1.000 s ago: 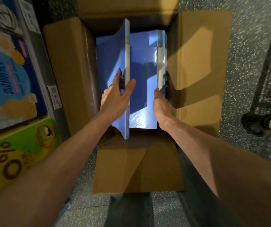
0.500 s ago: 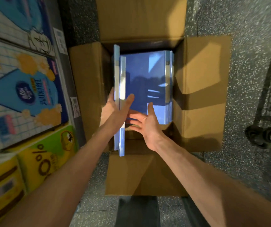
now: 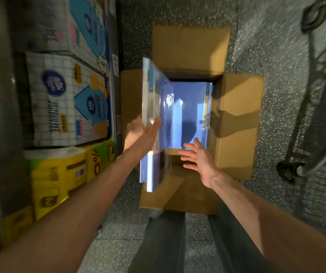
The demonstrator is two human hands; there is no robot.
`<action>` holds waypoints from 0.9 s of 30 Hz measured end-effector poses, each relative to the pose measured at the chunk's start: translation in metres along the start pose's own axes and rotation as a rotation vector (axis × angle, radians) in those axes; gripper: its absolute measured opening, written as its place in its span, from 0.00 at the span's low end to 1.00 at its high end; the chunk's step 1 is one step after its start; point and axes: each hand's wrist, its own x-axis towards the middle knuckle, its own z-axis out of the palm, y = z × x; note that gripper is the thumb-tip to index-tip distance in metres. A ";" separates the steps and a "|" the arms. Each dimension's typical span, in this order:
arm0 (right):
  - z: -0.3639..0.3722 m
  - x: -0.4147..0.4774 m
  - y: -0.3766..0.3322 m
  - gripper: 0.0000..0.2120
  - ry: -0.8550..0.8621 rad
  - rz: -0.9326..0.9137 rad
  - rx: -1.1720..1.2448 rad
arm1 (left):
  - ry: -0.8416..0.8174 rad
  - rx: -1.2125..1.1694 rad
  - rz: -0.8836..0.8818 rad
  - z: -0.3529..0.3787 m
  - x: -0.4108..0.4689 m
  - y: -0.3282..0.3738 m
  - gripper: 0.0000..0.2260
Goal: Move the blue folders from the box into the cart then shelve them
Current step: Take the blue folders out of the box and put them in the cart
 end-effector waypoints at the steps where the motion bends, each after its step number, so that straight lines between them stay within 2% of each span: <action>1: -0.003 -0.022 -0.011 0.26 0.020 -0.010 -0.042 | -0.003 -0.042 0.018 -0.014 -0.018 0.014 0.17; 3: -0.009 -0.063 -0.025 0.24 0.040 -0.032 -0.154 | -0.021 -0.113 0.030 -0.036 -0.050 0.038 0.16; 7: -0.024 -0.166 -0.040 0.32 0.075 -0.112 -0.257 | -0.110 -0.193 -0.010 -0.087 -0.120 0.088 0.33; 9: -0.034 -0.212 -0.040 0.31 0.031 -0.150 -0.274 | -0.169 -0.217 0.070 -0.108 -0.152 0.109 0.37; 10: -0.040 -0.238 -0.039 0.28 0.041 -0.147 -0.279 | -0.197 -0.220 0.126 -0.119 -0.173 0.121 0.36; 12: -0.055 -0.269 -0.034 0.32 0.104 -0.175 -0.277 | -0.242 -0.247 0.168 -0.134 -0.206 0.140 0.33; 14: -0.072 -0.300 -0.036 0.36 0.190 -0.200 -0.232 | -0.263 -0.252 0.198 -0.145 -0.240 0.157 0.24; 15: -0.078 -0.313 -0.035 0.36 0.223 -0.222 -0.216 | -0.276 -0.265 0.206 -0.151 -0.258 0.165 0.24; 16: -0.086 -0.325 -0.033 0.35 0.244 -0.244 -0.175 | -0.277 -0.281 0.229 -0.154 -0.276 0.172 0.29; 19: -0.109 -0.363 -0.029 0.25 0.242 -0.302 -0.046 | -0.331 -0.280 0.280 -0.162 -0.323 0.193 0.34; 22: -0.147 -0.408 -0.009 0.27 0.236 -0.384 0.027 | -0.363 -0.305 0.321 -0.159 -0.365 0.207 0.26; 23: -0.160 -0.420 0.002 0.25 0.237 -0.398 0.003 | -0.378 -0.306 0.337 -0.159 -0.382 0.213 0.28; 25: -0.179 -0.450 0.019 0.28 0.232 -0.420 -0.003 | -0.408 -0.344 0.354 -0.155 -0.421 0.225 0.32; 27: -0.196 -0.484 0.037 0.31 0.249 -0.488 0.035 | -0.436 -0.432 0.361 -0.141 -0.467 0.236 0.29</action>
